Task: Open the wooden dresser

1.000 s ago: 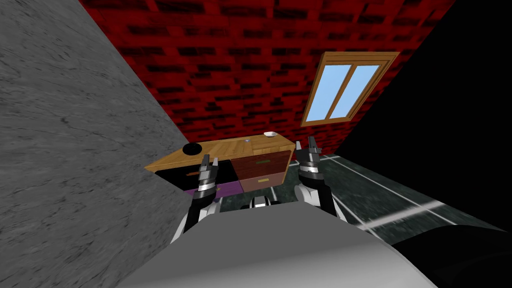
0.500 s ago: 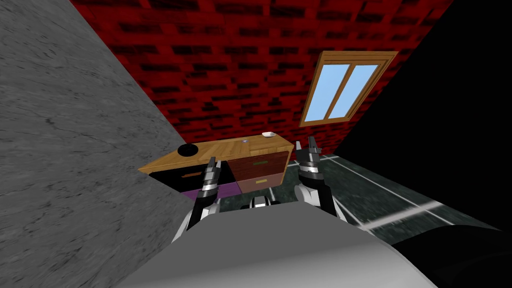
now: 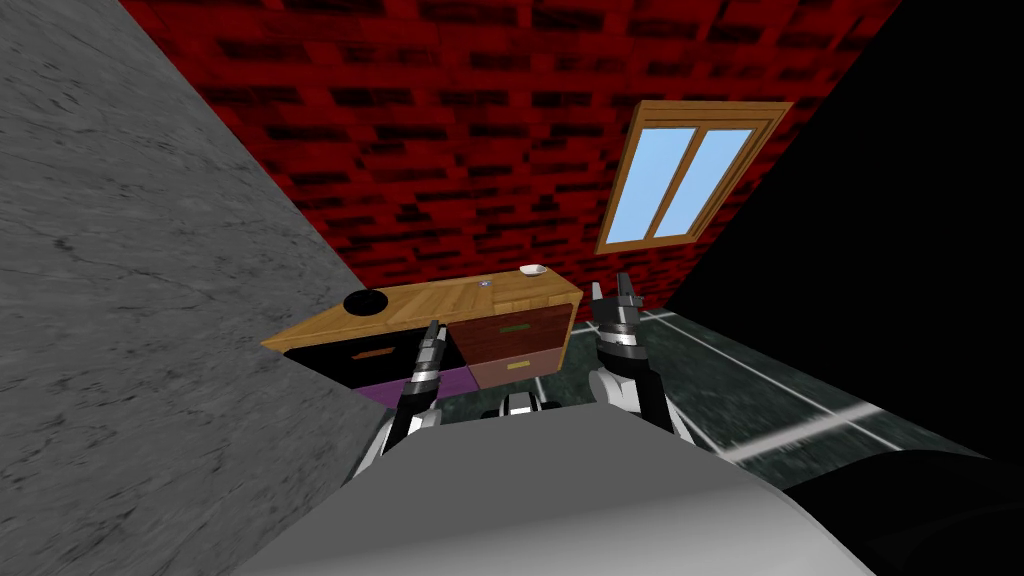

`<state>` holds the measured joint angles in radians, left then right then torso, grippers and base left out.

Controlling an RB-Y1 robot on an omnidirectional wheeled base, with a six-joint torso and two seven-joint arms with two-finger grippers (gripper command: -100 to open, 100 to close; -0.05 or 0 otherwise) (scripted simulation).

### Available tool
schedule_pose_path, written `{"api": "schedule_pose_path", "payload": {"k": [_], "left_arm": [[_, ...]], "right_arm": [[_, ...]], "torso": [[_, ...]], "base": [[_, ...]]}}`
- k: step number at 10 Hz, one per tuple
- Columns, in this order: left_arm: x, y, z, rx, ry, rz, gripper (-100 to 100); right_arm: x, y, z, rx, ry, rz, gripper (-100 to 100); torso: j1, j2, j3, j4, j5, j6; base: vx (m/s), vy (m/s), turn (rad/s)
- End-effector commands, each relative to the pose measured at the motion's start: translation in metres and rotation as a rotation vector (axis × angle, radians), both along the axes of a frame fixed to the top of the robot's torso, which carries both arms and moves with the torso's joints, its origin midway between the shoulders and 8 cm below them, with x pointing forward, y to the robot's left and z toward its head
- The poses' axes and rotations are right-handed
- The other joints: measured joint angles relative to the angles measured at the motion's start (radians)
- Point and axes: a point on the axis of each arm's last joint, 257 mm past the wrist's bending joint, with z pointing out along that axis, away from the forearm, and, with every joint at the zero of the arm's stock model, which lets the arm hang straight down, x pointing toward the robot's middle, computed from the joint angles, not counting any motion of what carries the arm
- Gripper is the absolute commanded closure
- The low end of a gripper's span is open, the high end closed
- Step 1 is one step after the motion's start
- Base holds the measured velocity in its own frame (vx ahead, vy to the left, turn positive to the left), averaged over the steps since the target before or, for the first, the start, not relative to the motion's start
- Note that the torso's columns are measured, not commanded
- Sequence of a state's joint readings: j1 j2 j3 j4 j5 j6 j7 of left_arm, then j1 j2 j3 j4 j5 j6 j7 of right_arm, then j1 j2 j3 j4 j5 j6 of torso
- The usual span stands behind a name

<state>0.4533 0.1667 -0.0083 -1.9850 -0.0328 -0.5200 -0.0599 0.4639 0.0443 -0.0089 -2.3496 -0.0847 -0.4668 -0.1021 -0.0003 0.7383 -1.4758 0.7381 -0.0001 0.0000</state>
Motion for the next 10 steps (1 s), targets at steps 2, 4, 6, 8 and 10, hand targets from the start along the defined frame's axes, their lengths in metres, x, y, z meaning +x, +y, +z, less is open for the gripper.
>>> {"api": "schedule_pose_path", "payload": {"k": [2,4,6,8,10], "left_arm": [[0.007,0.0,-0.031,0.012,0.055,0.007,-100],[0.011,0.001,-0.046,0.016,0.082,0.011,-100],[0.013,0.003,-0.061,0.02,0.108,0.015,-100],[0.016,0.004,-0.076,0.026,0.135,0.018,-100],[0.018,0.005,-0.092,0.032,0.164,0.021,-100]], "right_arm": [[0.0,0.0,0.0,0.0,0.0,0.0,0],[0.0,0.0,0.0,0.0,0.0,0.0,0],[0.0,0.0,0.0,0.0,0.0,0.0,0],[0.0,0.0,0.0,0.0,0.0,0.0,0],[0.0,0.0,0.0,0.0,0.0,0.0,0]], "torso": [[0.001,0.0,0.0,0.0,0.0,0.0],[0.001,0.0,0.0,0.0,0.0,0.0],[0.0,0.0,0.0,0.0,0.0,0.0],[0.0,0.0,0.0,0.0,0.0,0.0],[0.0,0.0,0.0,0.0,0.0,0.0]], "base": [[0.026,-0.065,-0.008],[0.022,-0.056,-0.007],[0.016,-0.058,-0.007],[0.024,-0.058,-0.006],[0.019,-0.057,-0.008]]}}
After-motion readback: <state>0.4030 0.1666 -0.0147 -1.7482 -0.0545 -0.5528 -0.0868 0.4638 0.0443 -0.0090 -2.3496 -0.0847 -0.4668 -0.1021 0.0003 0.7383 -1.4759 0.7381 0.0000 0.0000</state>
